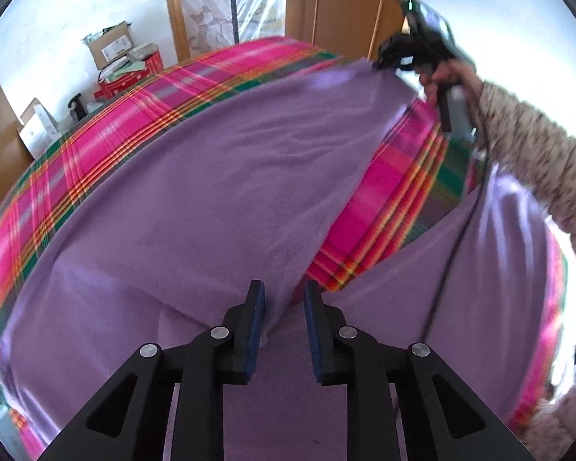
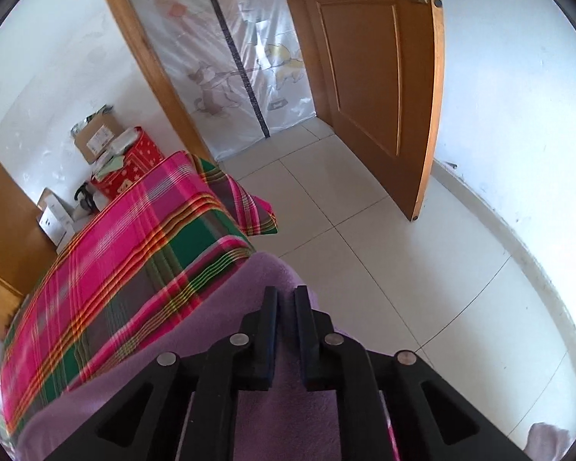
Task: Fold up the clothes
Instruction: 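Open both tools and release the purple sweatpants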
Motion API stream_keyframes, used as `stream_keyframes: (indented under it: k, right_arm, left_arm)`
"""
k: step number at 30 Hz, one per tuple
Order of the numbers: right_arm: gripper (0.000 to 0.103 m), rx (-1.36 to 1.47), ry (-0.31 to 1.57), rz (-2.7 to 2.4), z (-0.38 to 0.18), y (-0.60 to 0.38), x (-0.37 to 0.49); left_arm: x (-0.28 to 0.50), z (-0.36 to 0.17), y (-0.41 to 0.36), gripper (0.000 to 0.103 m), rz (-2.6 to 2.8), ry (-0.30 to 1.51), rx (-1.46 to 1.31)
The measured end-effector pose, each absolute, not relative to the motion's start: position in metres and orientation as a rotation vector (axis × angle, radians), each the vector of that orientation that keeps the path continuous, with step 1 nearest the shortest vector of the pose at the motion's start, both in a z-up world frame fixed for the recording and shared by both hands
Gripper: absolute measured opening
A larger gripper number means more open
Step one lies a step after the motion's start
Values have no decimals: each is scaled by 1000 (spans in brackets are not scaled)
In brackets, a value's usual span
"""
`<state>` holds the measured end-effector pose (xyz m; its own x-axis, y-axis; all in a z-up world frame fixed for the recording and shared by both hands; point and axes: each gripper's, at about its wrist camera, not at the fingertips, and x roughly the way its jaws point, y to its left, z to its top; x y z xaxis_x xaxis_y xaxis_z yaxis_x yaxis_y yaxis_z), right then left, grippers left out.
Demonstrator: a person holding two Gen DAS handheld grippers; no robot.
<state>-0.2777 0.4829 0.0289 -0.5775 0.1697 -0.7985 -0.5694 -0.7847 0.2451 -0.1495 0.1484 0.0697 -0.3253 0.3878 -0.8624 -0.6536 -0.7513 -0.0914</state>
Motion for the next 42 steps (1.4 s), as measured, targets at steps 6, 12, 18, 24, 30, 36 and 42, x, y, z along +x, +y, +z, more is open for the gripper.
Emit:
stream_keyframes:
  k: [6, 12, 18, 24, 30, 36, 42]
  right_arm:
    - [23, -1118, 752, 2394, 46, 474, -256]
    - [23, -1145, 741, 2480, 69, 448, -231]
    - [23, -1166, 716, 2625, 106, 411, -199]
    - [23, -1157, 612, 2790, 152, 370, -161]
    - [25, -1096, 513, 2957, 203, 331, -115]
    - [31, -1196, 339, 3049, 190, 284, -69]
    - [31, -1413, 159, 3118, 127, 218, -34]
  left_arm:
    - [-145, 93, 99, 25, 2198, 169, -1255]
    - [-130, 99, 44, 25, 2309, 116, -1319]
    - [-104, 99, -7, 25, 2400, 87, -1386]
    - [-68, 112, -56, 25, 2494, 84, -1398]
    - [-32, 117, -101, 25, 2581, 30, -1410]
    - [-6, 89, -133, 25, 2600, -83, -1483]
    - [11, 59, -152, 26, 2597, -180, -1554]
